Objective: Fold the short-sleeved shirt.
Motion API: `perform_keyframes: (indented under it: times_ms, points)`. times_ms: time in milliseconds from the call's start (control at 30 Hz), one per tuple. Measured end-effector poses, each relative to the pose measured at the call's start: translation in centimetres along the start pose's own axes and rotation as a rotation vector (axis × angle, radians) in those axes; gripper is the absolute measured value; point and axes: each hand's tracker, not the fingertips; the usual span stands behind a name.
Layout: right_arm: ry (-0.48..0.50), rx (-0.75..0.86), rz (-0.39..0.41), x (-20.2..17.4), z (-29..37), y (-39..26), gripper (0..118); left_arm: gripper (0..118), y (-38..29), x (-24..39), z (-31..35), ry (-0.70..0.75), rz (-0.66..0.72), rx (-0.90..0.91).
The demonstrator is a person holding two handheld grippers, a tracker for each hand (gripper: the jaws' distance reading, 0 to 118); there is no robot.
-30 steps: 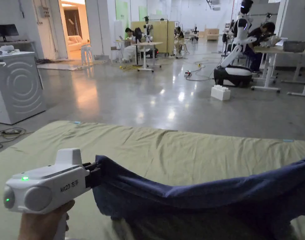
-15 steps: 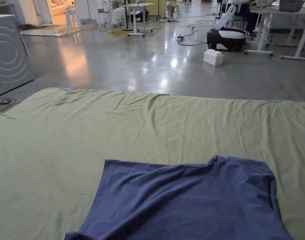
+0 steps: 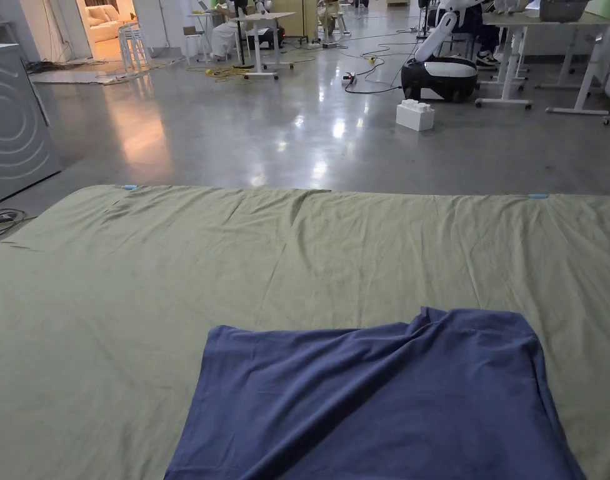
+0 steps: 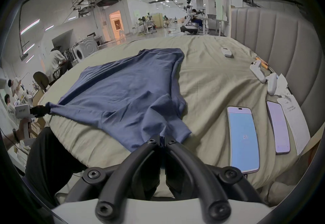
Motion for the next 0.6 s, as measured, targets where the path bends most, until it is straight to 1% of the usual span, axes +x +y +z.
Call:
perform_keyframes:
  times_ms: [67,133,267,367,400,433,467,500,533,567,600]
  points:
    - [-0.018,0.029,-0.014,0.7,1.4,0.0,4,6,0.4,-0.3,0.8,-0.022,0.024,0.026]
    - [0.0,0.045,-0.034,1.1,2.2,0.1,4,6,0.8,0.0,1.4,-0.019,-0.028,0.028]
    - [-0.01,0.029,-0.002,1.3,1.8,-0.3,4,6,0.6,-0.2,1.4,-0.005,-0.074,0.001]
    - [-0.011,-0.003,0.003,1.1,0.9,-1.5,4,6,0.0,-0.6,1.1,0.005,-0.049,-0.001]
    - [-0.011,-0.017,0.007,1.2,0.7,-1.7,4,12,-0.1,-0.9,1.0,0.015,-0.034,-0.006]
    - [-0.019,-0.026,0.006,0.9,0.3,-2.0,4,27,-0.2,-1.0,0.9,0.029,-0.027,-0.021]
    - [-0.014,-0.045,0.007,1.0,0.2,-2.1,5,50,-0.3,-0.9,1.0,0.085,-0.037,-0.037]
    - [-0.014,-0.057,0.003,1.2,0.2,-2.1,19,78,-0.3,-0.9,1.4,0.123,-0.062,-0.033]
    - [-0.018,-0.07,-0.002,1.5,0.4,-2.1,45,90,-0.3,-1.0,1.9,0.135,-0.079,-0.03]
    - [-0.025,-0.084,-0.012,1.5,0.3,-2.0,74,94,-0.3,-1.0,2.6,0.114,-0.095,-0.019]
    - [-0.018,-0.083,-0.02,1.7,0.7,-2.1,92,94,-0.1,-0.7,3.5,0.113,-0.118,-0.004]
